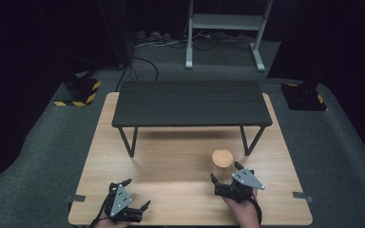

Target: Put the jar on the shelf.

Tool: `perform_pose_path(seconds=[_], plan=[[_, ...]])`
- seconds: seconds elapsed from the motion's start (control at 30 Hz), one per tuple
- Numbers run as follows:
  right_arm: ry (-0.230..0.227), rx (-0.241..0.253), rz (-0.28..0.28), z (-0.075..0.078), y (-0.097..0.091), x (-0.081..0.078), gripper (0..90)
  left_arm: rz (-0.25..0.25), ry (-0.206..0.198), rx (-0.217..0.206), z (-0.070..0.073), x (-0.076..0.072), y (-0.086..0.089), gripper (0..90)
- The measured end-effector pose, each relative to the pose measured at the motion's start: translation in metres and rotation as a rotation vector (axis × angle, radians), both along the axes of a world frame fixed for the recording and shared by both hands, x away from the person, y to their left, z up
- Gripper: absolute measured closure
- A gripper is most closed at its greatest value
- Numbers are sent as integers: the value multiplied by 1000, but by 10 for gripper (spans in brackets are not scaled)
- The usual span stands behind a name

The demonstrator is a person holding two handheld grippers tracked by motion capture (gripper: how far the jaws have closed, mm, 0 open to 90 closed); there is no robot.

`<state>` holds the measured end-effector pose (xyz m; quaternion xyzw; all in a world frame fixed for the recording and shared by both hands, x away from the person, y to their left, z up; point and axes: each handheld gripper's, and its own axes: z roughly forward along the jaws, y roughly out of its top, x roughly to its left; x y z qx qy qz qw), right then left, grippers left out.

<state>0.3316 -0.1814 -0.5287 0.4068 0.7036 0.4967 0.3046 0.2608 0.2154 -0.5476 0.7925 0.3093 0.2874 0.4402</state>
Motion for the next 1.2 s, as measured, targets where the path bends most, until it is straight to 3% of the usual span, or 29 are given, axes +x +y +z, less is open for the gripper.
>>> perform_pose_path(seconds=[0.23,0.7,1.2], plan=[[-9,16,2,-1,2,7,31,-1,1,-1,0,0,0,10],[-37,45,8,-5,7,13,252,-4,-2,-14,0,-1,2,10],[-67,34,20,0,4,10,259,-10,0,-7,0,-1,1,10]])
